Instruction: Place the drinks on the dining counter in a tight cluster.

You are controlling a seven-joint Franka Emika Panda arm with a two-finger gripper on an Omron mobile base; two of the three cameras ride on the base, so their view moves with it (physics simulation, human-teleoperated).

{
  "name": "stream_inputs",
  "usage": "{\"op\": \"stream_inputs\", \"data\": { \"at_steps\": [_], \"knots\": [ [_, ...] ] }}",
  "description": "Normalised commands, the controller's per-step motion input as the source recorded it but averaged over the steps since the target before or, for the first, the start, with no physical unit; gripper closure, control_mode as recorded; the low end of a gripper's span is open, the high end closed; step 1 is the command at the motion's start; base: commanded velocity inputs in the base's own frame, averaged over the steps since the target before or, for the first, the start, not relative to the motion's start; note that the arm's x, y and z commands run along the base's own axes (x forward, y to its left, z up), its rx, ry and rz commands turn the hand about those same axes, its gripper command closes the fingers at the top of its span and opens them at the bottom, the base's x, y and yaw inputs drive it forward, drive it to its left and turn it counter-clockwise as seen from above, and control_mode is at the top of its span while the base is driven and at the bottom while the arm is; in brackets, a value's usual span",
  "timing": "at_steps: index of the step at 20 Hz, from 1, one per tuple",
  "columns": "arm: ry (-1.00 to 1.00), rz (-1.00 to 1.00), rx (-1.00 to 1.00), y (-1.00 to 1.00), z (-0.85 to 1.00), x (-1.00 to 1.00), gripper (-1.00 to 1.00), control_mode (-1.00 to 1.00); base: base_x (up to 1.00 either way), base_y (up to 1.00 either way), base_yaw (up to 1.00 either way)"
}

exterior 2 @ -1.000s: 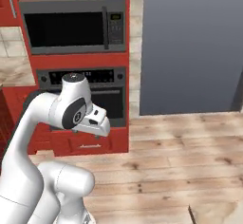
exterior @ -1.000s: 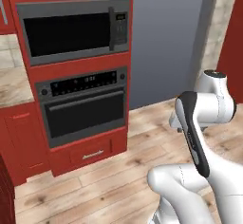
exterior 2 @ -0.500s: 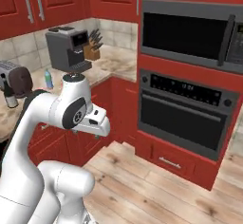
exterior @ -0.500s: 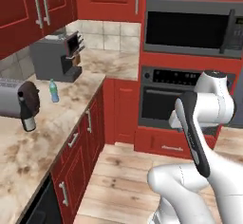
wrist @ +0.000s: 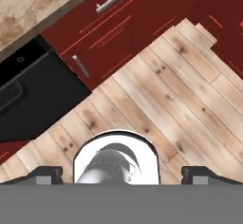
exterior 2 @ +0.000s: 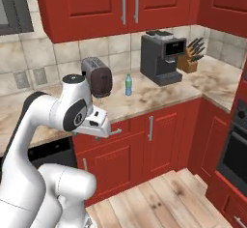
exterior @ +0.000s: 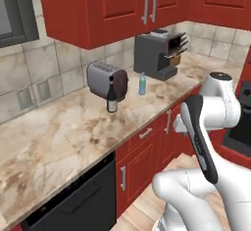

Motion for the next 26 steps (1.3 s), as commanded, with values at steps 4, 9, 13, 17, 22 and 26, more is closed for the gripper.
{"op": "stream_inputs", "data": {
  "at_steps": [4, 9, 13, 17, 22, 26],
  "knots": [
    [0.00, 0.00, 0.00, 0.00, 0.00, 0.00, -1.00, 1.00, 1.00, 0.00, 0.29],
    [0.00, 0.00, 0.00, 0.00, 0.00, 0.00, -1.00, 1.00, 0.88, 0.03, 0.14],
    [0.00, 0.00, 0.00, 0.00, 0.00, 0.00, -1.00, 1.00, 0.56, 0.00, 0.37],
    [0.00, 0.00, 0.00, 0.00, 0.00, 0.00, -1.00, 1.00, 0.46, -0.03, 0.57],
    [0.00, 0.00, 0.00, 0.00, 0.00, 0.00, -1.00, 1.00, 0.41, 0.00, 0.65],
    [0.00, 0.00, 0.00, 0.00, 0.00, 0.00, -1.00, 1.00, 0.38, -0.15, 0.53]
  ]
}}
